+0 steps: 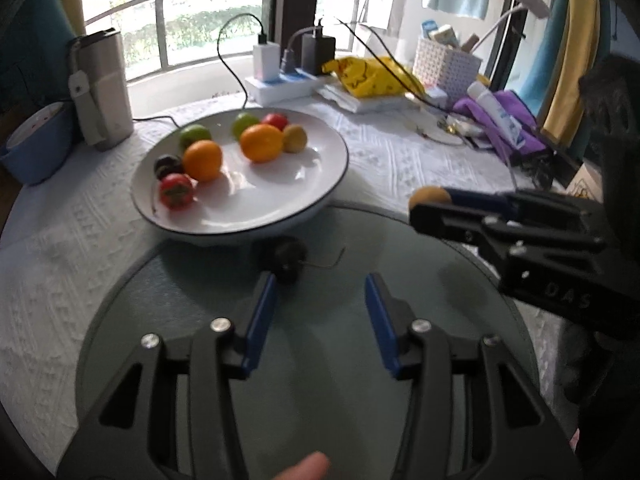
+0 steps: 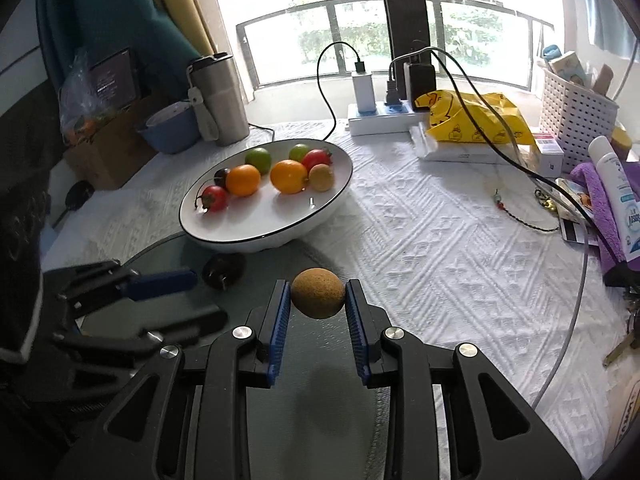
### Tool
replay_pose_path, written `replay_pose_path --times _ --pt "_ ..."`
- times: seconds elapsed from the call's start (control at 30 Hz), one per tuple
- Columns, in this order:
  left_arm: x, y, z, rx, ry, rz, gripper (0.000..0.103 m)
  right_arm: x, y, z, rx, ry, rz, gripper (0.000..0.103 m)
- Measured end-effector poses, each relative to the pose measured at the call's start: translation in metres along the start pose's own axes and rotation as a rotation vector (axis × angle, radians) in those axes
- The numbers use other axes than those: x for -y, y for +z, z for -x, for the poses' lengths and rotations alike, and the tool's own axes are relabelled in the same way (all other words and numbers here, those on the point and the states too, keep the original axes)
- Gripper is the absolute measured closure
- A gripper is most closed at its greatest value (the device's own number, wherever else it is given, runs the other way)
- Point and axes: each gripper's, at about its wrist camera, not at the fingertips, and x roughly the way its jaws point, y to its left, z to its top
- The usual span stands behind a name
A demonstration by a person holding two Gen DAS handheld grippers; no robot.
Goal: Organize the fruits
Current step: 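Grasp the dark plum with the left tool while the right tool holds the kiwi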
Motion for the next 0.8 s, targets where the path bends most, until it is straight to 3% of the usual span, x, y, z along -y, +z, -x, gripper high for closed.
replay_pose_path --times 0.07,0.23,0.43,0.5,0.6,0.7,0.8 --pt "0.001 0.002 -0.008 -0.022 0.003 0.009 0.02 0.004 0.001 0.0 0.005 0.007 -0.007 0.073" --pt "-0.004 0.012 -0.018 -0.036 0.063 0.052 0.02 0.009 0.002 -0.001 0.01 0.028 -0.025 0.073" --pt "-0.012 0.015 -0.023 -0.05 0.076 0.092 0.022 0.013 0.003 -0.006 0.008 0.042 -0.029 0.073" --pt "-0.013 0.015 -0.022 -0.043 0.105 0.091 0.04 0.012 0.002 -0.008 0.006 0.04 -0.026 0.073" --pt "-0.019 0.016 -0.021 -0.034 0.114 0.124 0.059 0.012 0.002 -0.009 0.004 0.043 -0.026 0.073" --pt "-0.026 0.015 -0.019 -0.029 0.111 0.153 0.072 0.011 0.002 -0.009 0.004 0.042 -0.022 0.073" --pt "-0.027 0.015 -0.017 -0.031 0.098 0.158 0.074 0.01 0.002 -0.008 0.004 0.039 -0.019 0.073"
